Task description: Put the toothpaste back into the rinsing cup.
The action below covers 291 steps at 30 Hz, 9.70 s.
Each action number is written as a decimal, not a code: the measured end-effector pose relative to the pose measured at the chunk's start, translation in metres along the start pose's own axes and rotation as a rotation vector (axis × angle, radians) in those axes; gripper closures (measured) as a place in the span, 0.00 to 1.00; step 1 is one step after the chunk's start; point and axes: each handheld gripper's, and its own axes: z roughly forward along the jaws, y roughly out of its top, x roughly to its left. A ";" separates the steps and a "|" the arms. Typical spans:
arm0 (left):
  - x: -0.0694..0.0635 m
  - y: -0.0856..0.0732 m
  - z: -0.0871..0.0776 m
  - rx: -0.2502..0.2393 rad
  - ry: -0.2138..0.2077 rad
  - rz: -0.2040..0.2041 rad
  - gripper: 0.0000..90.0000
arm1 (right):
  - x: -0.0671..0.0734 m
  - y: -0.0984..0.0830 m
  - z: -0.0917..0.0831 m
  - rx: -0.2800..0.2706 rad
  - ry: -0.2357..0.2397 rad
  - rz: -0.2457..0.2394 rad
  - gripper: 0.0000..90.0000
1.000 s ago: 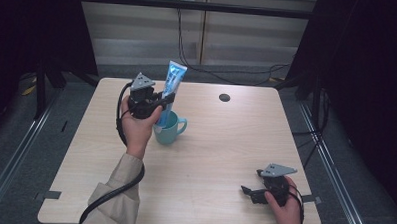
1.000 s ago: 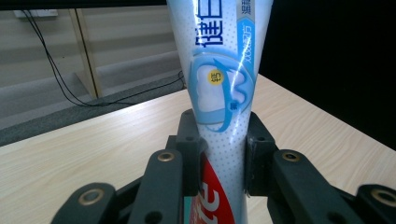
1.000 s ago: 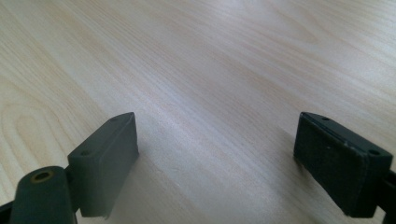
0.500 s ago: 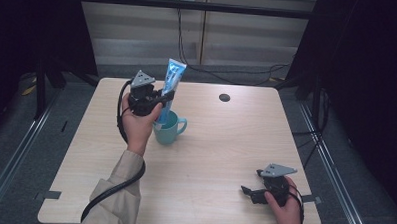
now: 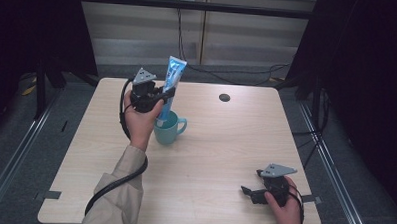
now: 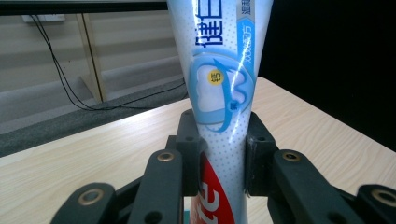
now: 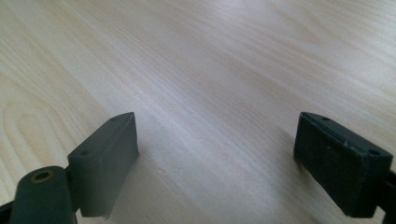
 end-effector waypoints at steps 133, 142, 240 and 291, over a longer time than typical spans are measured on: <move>0.005 -0.063 0.029 0.187 0.078 -0.041 0.41 | 0.000 0.000 -0.001 0.003 0.006 -0.006 0.15; 0.007 -0.061 0.025 0.182 0.083 -0.064 0.33 | 0.000 0.000 -0.001 0.002 0.008 -0.006 0.15; 0.016 -0.087 -0.055 0.179 0.001 -0.087 0.17 | 0.000 0.000 -0.001 0.002 0.009 -0.006 0.15; 0.033 -0.167 -0.080 0.265 0.029 -0.092 0.17 | 0.000 0.000 -0.001 0.002 0.009 -0.006 0.15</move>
